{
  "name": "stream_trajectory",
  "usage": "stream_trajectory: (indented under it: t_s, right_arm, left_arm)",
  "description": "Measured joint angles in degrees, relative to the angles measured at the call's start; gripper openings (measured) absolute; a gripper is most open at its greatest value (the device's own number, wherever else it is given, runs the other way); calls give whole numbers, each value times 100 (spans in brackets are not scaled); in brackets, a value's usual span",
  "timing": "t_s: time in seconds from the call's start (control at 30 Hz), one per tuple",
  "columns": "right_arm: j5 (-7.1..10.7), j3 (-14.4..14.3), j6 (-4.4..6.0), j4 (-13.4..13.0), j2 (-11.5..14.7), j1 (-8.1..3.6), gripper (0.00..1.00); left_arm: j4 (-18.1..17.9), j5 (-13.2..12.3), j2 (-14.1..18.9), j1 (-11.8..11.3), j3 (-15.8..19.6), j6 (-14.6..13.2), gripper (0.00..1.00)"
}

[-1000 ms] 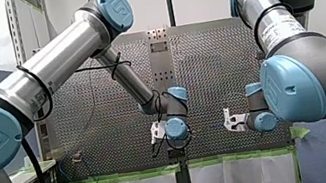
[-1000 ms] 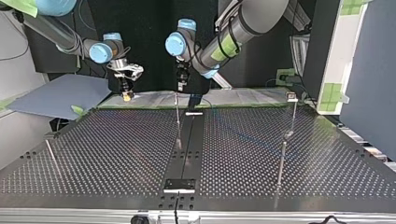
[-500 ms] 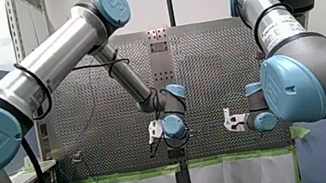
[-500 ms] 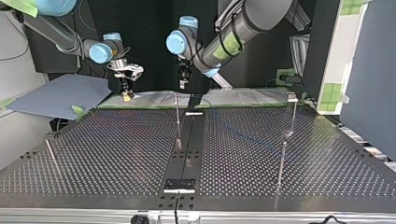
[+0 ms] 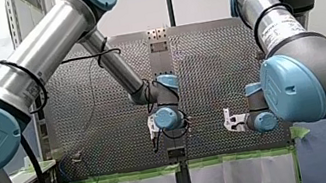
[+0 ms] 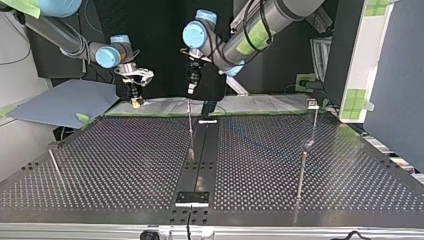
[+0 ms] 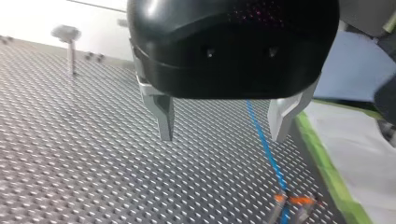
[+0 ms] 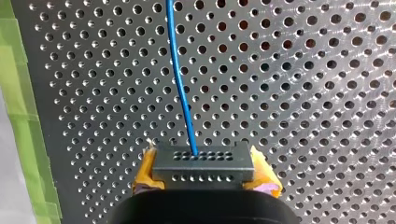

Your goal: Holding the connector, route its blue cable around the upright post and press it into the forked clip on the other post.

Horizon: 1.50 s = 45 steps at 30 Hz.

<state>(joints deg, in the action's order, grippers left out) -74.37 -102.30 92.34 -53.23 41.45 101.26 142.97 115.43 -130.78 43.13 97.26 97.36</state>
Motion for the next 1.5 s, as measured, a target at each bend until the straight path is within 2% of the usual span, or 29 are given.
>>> stream_trajectory:
  t_s: [0.3,0.57,1.2,1.5]
  right_arm:
    - [16,1,6,11,0,-1,0]
    - [37,0,14,29,0,0,0]
    - [53,-1,14,72,0,2,0]
    - [77,0,14,74,0,4,0]
  left_arm:
    - [-432,-134,433,35,433,432,99]
    - [-802,-70,802,32,802,764,99]
    - [-1705,19,1705,6,1706,885,99]
    - [-2135,263,2134,-93,2133,1031,99]
